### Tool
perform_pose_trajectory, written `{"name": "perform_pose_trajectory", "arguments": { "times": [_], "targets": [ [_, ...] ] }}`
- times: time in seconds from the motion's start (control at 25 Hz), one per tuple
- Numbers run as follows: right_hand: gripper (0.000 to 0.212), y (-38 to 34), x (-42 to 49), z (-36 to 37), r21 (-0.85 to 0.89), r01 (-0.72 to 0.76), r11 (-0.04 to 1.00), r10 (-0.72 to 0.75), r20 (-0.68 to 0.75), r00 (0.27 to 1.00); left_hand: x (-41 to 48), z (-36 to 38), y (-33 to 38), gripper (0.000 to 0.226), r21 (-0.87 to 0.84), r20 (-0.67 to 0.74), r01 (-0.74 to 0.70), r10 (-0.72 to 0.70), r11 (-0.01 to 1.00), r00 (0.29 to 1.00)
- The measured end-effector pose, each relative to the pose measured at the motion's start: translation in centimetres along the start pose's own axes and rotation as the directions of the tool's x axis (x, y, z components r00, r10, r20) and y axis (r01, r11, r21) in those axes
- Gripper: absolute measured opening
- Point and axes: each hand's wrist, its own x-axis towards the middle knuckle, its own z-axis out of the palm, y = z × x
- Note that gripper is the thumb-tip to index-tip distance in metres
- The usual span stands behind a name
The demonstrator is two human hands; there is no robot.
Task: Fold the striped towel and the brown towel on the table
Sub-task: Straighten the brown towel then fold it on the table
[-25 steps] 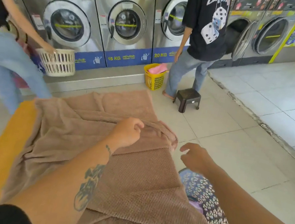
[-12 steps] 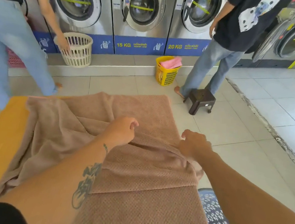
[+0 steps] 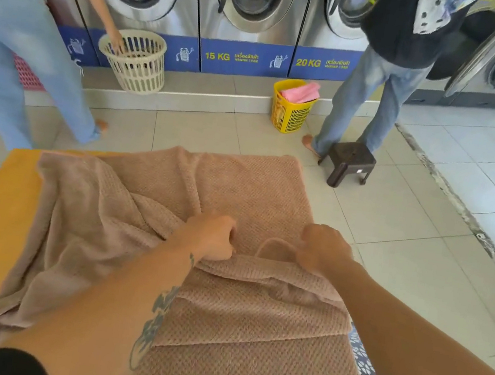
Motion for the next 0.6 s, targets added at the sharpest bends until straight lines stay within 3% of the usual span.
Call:
{"name": "perform_pose_trajectory", "arguments": {
  "times": [0.2, 0.32, 0.4, 0.48, 0.6],
  "targets": [
    [0.03, -1.7, 1.0, 1.9, 0.02, 0.123, 0.992, -0.123, 0.02, 0.992, 0.1, 1.4, 0.0, 0.012, 0.018, -0.02, -0.057, 0.057, 0.998, 0.998],
    [0.018, -1.3, 0.9, 2.6, 0.027, 0.165, 0.986, -0.167, 0.046, 0.985, -0.2, 1.6, 0.2, 0.017, 0.035, 0.015, -0.089, 0.089, 0.995, 0.996],
    [0.009, -1.2, 0.9, 1.9, 0.238, 0.168, 0.957, -0.177, 0.016, 0.984, -0.6, 1.1, 0.6, 0.02, 0.021, 0.079, -0.065, 0.063, 0.998, 0.995],
    [0.01, -1.2, 1.8, -0.5, 0.515, 0.171, 0.84, -0.099, -0.163, 0.982, -0.5, -0.3, 0.8, 0.021, 0.007, 0.211, 0.002, -0.003, 1.0, 0.977],
    [0.014, -0.3, 4.2, -5.7, 0.647, 0.207, 0.734, 0.045, -0.35, 0.936, 0.4, -4.1, 0.3, 0.026, 0.043, 0.285, 0.082, -0.091, 0.996, 0.954]
  ]
}}
